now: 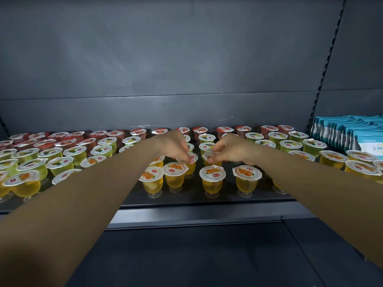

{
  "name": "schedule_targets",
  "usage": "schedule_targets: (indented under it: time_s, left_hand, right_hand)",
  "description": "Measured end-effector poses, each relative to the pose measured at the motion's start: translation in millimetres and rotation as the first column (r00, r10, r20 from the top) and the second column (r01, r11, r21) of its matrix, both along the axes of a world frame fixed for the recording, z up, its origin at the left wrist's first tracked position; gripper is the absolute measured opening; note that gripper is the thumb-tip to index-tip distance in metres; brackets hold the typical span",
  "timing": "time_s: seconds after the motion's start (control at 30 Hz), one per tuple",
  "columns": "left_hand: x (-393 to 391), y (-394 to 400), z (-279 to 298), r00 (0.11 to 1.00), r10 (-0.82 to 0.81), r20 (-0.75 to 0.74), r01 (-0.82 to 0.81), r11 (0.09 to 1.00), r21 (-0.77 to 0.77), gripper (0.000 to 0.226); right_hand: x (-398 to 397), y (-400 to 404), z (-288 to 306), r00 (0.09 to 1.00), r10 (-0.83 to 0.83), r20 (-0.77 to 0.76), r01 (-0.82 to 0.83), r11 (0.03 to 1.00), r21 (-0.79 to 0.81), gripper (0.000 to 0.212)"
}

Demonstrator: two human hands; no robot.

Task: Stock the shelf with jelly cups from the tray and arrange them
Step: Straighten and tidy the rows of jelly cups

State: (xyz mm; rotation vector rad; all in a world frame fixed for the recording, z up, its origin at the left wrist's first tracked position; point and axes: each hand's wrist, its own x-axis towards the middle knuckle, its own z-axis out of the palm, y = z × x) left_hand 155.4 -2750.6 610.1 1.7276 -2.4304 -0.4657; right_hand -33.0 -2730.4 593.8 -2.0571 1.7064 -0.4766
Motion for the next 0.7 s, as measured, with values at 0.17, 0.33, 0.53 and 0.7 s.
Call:
schedule_targets:
  time_s: [0.17, 0.33, 0.53, 0.7]
  left_hand:
    - [4.5, -0.3, -0.8, 1.0, 0.016, 0.001, -0.016, 1.0, 0.003, 0.027]
    - [5.5, -3.9, -3.5, 0.998, 0.055, 0.011, -0.055, 0.998, -0.011, 0.027]
    - [6.9, -7.0, -2.5, 0.995, 0.089, 0.036, -0.088, 0.996, -0.022, 0.024]
    - [10.0, -9.3, -1.1, 0.998, 0.057, 0.023, -0.057, 0.998, 0.014, 0.024]
  right_hand:
    - [1.6, -0.7, -0.3, 1.0, -0.031, -0.001, 0.031, 1.0, 0.007, 0.047]
    - [2.4, -0.2, -1.8, 0.998, -0.067, 0.021, 0.067, 0.998, 0.005, 0.048]
    - [3.2, -1.1, -1.4, 0.995, -0.071, 0.076, 0.07, 0.997, 0.025, 0.047]
    - [4.3, -1.0, -0.7, 0.993, -0.067, 0.098, 0.063, 0.997, 0.042, 0.046]
